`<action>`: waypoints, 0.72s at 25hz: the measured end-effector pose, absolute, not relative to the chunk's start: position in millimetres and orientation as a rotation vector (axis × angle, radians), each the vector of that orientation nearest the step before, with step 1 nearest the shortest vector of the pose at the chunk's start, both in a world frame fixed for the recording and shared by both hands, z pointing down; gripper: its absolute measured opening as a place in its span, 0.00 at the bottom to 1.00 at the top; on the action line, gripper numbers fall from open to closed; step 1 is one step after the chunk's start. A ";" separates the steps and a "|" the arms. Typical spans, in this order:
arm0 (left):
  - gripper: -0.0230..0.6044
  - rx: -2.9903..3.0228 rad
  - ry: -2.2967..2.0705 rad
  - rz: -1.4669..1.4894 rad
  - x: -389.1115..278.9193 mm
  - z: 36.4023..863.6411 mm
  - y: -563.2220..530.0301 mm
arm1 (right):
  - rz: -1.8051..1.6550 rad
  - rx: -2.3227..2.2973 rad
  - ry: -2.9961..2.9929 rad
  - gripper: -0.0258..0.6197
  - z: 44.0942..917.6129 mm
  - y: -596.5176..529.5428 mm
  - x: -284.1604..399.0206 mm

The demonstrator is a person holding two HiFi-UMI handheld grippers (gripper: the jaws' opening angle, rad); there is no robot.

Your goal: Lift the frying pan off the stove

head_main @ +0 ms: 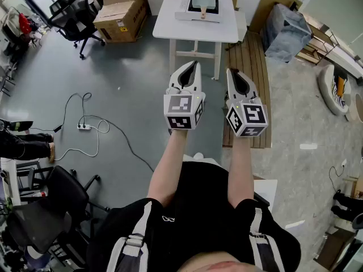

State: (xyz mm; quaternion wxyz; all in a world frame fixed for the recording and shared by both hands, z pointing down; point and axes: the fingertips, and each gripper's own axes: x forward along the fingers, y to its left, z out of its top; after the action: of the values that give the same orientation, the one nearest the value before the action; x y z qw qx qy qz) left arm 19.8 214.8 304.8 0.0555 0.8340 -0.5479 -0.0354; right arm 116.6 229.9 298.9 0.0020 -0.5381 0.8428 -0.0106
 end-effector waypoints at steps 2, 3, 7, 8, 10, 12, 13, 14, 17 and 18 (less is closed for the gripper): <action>0.03 2.528 -1.662 -0.111 24.0 304.9 214.0 | -0.028 -1.690 2.650 0.04 299.2 229.2 121.1; 0.03 2.526 -1.662 -0.111 26.0 305.2 213.4 | -0.027 -1.690 2.649 0.04 299.2 228.6 123.4; 0.03 2.524 -1.658 -0.106 31.9 309.3 210.8 | -0.060 -1.627 2.624 0.05 297.5 226.1 129.1; 0.03 2.525 -1.658 -0.105 33.0 310.1 210.5 | -0.075 -1.606 2.622 0.05 297.6 225.3 129.5; 0.03 2.526 -1.658 -0.107 34.7 310.4 210.8 | -0.080 -1.599 2.618 0.05 298.3 223.1 132.4; 0.03 2.522 -1.661 -0.114 35.3 310.3 211.0 | -0.081 -1.599 2.617 0.05 299.1 220.5 136.2; 0.03 2.518 -1.659 -0.115 35.2 310.9 210.1 | -0.081 -1.597 2.618 0.05 299.1 218.3 137.9; 0.03 2.515 -1.649 -0.114 35.4 312.0 208.4 | -0.081 -1.594 2.621 0.05 298.7 215.3 139.2; 0.03 2.507 -1.576 -0.115 37.0 315.4 202.5 | -0.081 -1.569 2.635 0.05 294.6 205.2 138.6; 0.03 2.502 -1.558 -0.123 35.7 315.9 201.1 | -0.081 -1.558 2.642 0.05 293.4 201.8 136.0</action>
State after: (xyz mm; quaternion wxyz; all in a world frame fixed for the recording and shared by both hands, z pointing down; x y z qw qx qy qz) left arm 35.7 201.1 315.9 0.0956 0.8443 -0.5256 -0.0416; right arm 136.0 201.8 293.4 0.0367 -0.5075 0.8605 -0.0265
